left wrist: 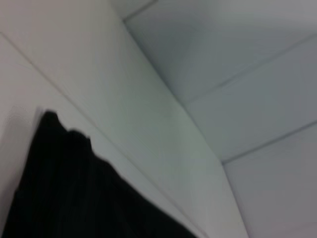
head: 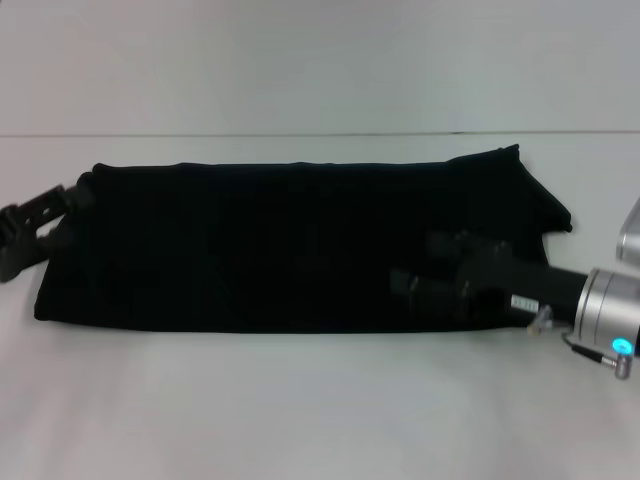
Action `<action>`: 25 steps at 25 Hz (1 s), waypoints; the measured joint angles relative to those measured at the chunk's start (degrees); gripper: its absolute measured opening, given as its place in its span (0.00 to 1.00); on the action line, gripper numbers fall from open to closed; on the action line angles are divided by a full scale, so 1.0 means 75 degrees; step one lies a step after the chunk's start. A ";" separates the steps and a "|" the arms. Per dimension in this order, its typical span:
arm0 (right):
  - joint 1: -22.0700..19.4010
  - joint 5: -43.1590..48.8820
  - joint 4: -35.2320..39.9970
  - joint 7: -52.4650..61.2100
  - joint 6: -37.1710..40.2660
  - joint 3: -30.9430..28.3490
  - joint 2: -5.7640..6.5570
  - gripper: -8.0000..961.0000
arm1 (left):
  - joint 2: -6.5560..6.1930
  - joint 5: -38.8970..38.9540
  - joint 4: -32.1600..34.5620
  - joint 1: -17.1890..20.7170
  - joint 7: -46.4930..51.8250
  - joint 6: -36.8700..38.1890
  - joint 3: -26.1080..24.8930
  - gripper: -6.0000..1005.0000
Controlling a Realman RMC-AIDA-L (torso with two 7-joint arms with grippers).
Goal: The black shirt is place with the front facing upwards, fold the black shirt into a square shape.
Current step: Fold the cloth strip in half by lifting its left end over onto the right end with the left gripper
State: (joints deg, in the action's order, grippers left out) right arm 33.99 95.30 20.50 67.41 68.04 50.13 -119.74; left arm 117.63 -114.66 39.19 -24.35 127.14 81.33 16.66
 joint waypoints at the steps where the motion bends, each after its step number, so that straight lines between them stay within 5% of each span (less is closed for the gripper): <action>1: -0.0052 0.0000 -0.0012 -0.0180 0.0057 0.0117 -0.0004 0.97 | -0.0018 -0.0146 0.0159 0.0095 0.0189 0.0279 -0.0003 0.85; 5: -0.0190 -0.0002 -0.0067 -0.0779 0.0239 0.0535 -0.0012 0.97 | -0.0092 -0.0993 0.0650 0.0313 0.0963 0.1045 -0.0054 0.86; 10: -0.0230 -0.0011 -0.0079 -0.1375 0.0184 0.0912 -0.0031 0.97 | -0.0211 -0.1892 0.0722 0.0333 0.1568 0.1410 -0.0905 0.85; 25: -0.0234 -0.0052 -0.0037 -0.1456 0.0161 0.0926 -0.0042 0.97 | -0.0355 -0.2694 -0.0044 0.0030 0.2180 0.0028 -0.1046 0.84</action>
State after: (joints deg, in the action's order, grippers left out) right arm 32.24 94.92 20.22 56.49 69.25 57.07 -120.05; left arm 114.97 -134.87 38.86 -24.13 143.49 81.54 8.81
